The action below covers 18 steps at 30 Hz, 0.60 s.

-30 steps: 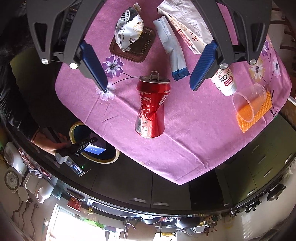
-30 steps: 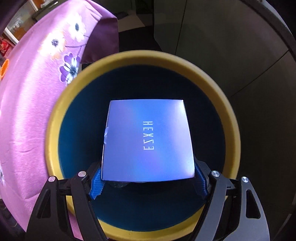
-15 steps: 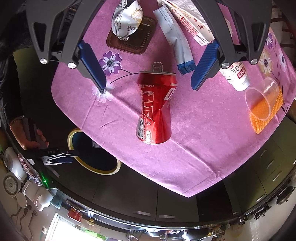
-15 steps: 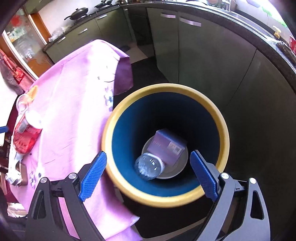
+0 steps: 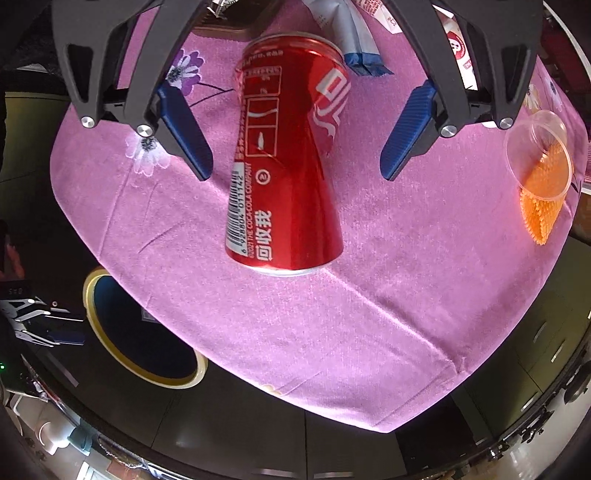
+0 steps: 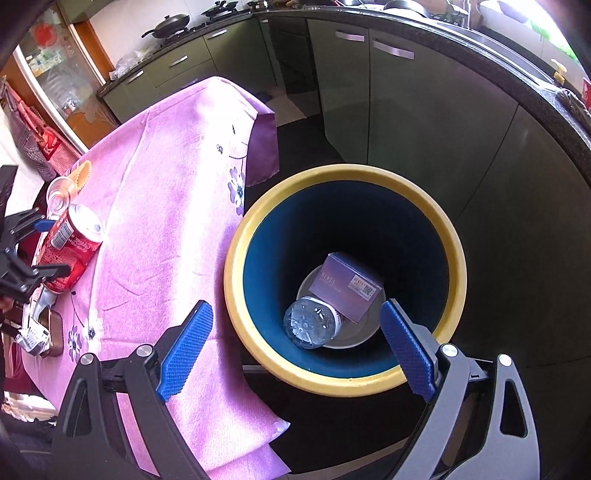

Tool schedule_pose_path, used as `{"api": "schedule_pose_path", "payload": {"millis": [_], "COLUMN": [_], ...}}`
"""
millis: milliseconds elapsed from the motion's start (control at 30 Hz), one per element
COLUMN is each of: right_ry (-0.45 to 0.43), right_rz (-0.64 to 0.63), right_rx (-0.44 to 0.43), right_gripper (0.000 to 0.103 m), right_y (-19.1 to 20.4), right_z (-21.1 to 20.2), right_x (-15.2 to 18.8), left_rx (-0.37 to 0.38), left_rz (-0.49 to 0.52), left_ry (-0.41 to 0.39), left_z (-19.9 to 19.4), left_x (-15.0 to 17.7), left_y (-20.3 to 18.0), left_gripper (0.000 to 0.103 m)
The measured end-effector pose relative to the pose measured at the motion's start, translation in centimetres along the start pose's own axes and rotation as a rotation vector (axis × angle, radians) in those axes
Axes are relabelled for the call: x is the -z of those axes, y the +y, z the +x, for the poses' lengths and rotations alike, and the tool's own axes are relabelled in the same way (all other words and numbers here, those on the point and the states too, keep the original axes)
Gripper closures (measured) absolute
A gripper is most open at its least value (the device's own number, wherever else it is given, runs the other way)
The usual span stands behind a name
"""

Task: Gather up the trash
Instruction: 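Grasp the red cola can with the left gripper, then carry the red cola can over the bin and open the left gripper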

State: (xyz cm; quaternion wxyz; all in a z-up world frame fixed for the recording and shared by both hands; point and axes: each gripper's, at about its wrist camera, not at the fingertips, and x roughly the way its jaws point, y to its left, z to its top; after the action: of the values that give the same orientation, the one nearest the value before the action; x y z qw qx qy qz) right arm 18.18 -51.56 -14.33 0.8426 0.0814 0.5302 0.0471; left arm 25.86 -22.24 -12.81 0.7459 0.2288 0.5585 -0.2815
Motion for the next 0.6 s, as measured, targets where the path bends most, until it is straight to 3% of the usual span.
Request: {"api": "schedule_pose_path", "payload": {"millis": [100,233,600], "right_ry": [0.005,0.009,0.012], "right_rz": [-0.001,-0.002,0.004], "right_rx": [-0.003,-0.006,-0.008], "right_gripper": [0.012,0.012,0.012], "right_y": [-0.1,-0.3,-0.7], "right_z": [0.3,0.5,0.7], "right_x": [0.1,0.1,0.2], "left_rx": [-0.001,-0.001,0.025], "left_rz": [-0.003,0.0,0.003], "left_ry": [0.025,0.034,0.06], "left_z": [0.9,1.7,2.4], "left_x": [-0.5,-0.7,-0.8], "left_y": [0.2,0.4,0.1], "left_gripper": [0.03,0.031,0.051]}}
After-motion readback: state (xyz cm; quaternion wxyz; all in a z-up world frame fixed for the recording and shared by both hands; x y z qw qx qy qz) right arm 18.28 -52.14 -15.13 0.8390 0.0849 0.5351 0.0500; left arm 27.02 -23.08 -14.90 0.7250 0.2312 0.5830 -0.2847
